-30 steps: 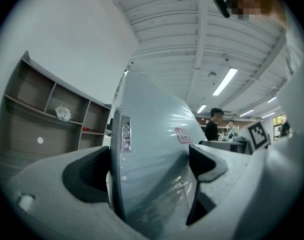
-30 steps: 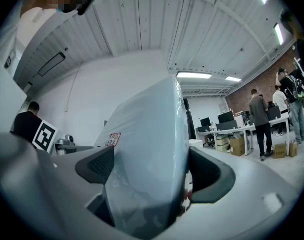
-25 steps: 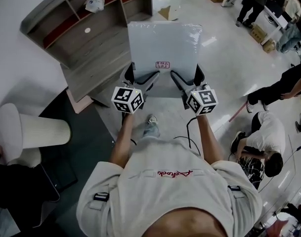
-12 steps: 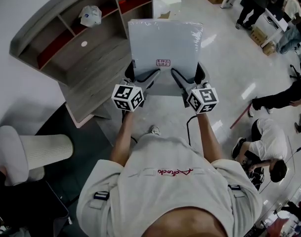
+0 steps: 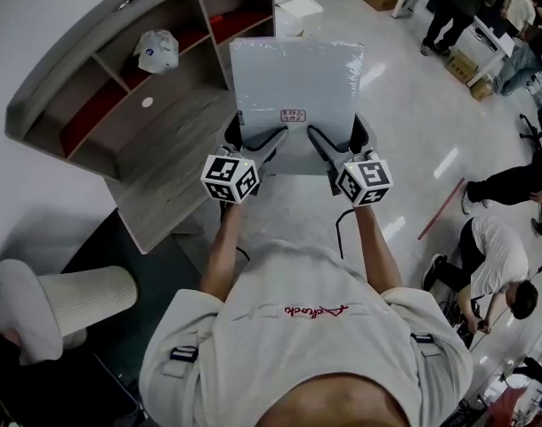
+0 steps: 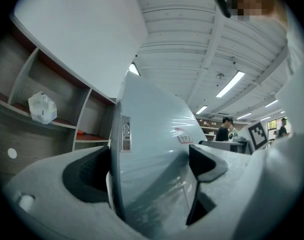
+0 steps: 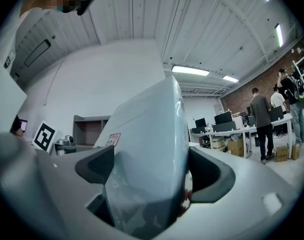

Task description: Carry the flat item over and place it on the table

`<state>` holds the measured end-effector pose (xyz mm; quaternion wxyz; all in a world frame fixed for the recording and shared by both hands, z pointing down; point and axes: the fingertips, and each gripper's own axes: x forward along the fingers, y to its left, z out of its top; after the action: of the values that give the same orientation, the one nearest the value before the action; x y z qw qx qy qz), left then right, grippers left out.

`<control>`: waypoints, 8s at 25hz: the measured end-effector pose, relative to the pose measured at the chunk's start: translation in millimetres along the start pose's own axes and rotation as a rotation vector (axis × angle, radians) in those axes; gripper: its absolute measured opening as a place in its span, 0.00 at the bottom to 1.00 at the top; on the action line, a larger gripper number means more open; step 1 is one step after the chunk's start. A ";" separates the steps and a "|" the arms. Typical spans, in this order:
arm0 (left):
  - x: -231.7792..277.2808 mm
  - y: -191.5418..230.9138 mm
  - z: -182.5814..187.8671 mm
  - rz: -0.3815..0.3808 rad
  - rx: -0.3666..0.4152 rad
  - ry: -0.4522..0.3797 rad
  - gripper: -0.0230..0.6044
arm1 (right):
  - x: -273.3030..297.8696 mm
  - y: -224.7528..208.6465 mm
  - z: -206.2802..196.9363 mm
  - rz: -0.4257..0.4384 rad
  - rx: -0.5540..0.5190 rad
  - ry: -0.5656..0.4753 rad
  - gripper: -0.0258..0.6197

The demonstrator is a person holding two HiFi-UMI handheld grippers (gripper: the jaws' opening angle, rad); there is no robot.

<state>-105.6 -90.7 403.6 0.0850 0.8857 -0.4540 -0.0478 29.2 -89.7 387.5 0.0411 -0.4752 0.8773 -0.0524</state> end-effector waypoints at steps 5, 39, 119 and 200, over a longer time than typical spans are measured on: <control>13.1 12.4 -7.5 -0.012 -0.013 0.013 0.84 | 13.4 -8.6 -8.2 -0.017 0.005 0.013 0.77; 200.4 110.9 -24.0 -0.002 -0.037 0.082 0.84 | 168.1 -154.0 -28.7 -0.032 0.061 0.057 0.77; 284.9 234.8 -295.5 0.137 -0.440 0.592 0.84 | 268.1 -254.7 -311.0 -0.094 0.373 0.620 0.76; 321.8 202.3 -17.4 -0.022 0.099 0.135 0.04 | 292.0 -237.6 -37.8 -0.086 -0.057 0.101 0.05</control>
<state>-76.2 -466.2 457.5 0.0710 0.8949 -0.4392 0.0337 62.6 -461.5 449.6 -0.0190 -0.5102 0.8582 -0.0530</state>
